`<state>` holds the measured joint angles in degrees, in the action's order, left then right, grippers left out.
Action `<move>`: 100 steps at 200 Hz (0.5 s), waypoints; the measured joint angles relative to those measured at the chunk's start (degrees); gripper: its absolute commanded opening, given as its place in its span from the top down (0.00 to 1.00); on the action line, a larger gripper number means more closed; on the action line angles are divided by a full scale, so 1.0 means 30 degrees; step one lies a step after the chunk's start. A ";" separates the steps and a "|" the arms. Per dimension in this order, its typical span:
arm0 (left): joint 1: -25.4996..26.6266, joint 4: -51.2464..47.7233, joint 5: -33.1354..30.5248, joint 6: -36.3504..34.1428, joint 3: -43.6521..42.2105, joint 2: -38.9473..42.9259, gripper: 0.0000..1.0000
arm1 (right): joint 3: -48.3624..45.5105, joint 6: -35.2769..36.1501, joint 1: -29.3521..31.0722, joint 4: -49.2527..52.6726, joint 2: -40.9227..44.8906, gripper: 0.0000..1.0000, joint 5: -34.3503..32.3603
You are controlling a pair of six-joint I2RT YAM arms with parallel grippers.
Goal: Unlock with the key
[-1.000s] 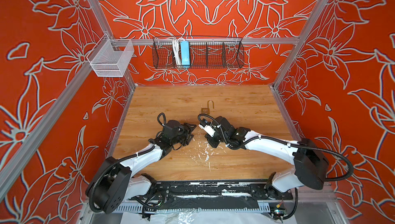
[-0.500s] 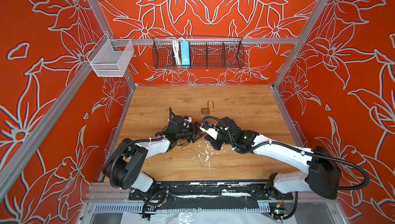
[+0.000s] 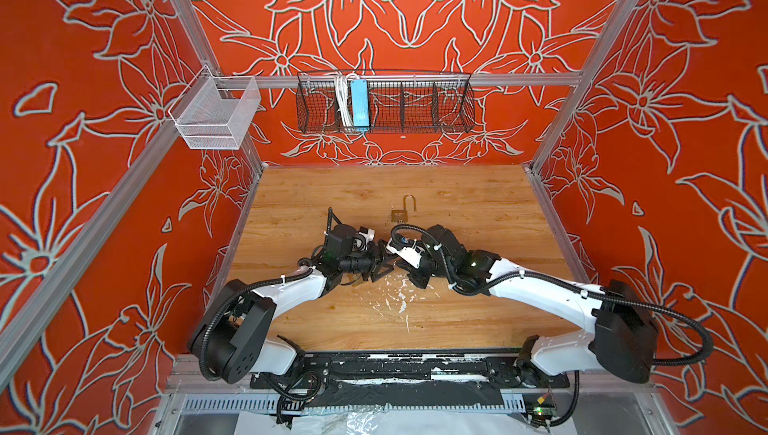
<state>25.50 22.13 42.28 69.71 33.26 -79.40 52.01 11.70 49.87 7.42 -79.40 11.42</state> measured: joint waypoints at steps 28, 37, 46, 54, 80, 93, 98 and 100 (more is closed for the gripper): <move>0.0000 -0.0087 0.0306 0.0146 -0.0153 0.0532 0.19 | 0.0000 0.0211 0.0000 0.0044 -0.0109 1.00 -0.0087; 0.0000 -0.0219 0.0342 0.0211 -0.0153 0.0612 0.18 | 0.0015 0.0277 0.0007 -0.0015 -0.0211 1.00 -0.0095; 0.0000 -0.0335 0.0386 0.0299 -0.0153 0.0663 0.18 | 0.0102 0.0357 0.0015 -0.0051 -0.0350 1.00 -0.0095; 0.0000 -0.0379 0.0452 0.0350 -0.0153 0.0678 0.18 | 0.0182 0.0393 0.0015 -0.0080 -0.0452 1.00 -0.0087; -0.0007 -0.0357 0.0466 0.0699 -0.0153 0.0678 0.17 | 0.0306 0.0459 0.0036 -0.0160 -0.0663 1.00 -0.0044; -0.0015 -0.0277 0.0474 0.0918 -0.0153 0.0678 0.17 | 0.0306 0.0459 0.0044 -0.0211 -0.0678 1.00 0.0036; -0.0015 -0.0204 0.0481 0.1013 -0.0153 0.0670 0.17 | 0.0313 0.0459 0.0044 -0.0240 -0.0678 1.00 0.0095; -0.0015 -0.0160 0.0481 0.1064 -0.0153 0.0656 0.17 | 0.0313 0.0459 0.0044 -0.0270 -0.0678 1.00 0.0138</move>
<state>25.45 21.65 43.72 72.90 32.80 -77.43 52.95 13.08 50.00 6.61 -81.43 11.84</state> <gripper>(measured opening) 0.829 0.049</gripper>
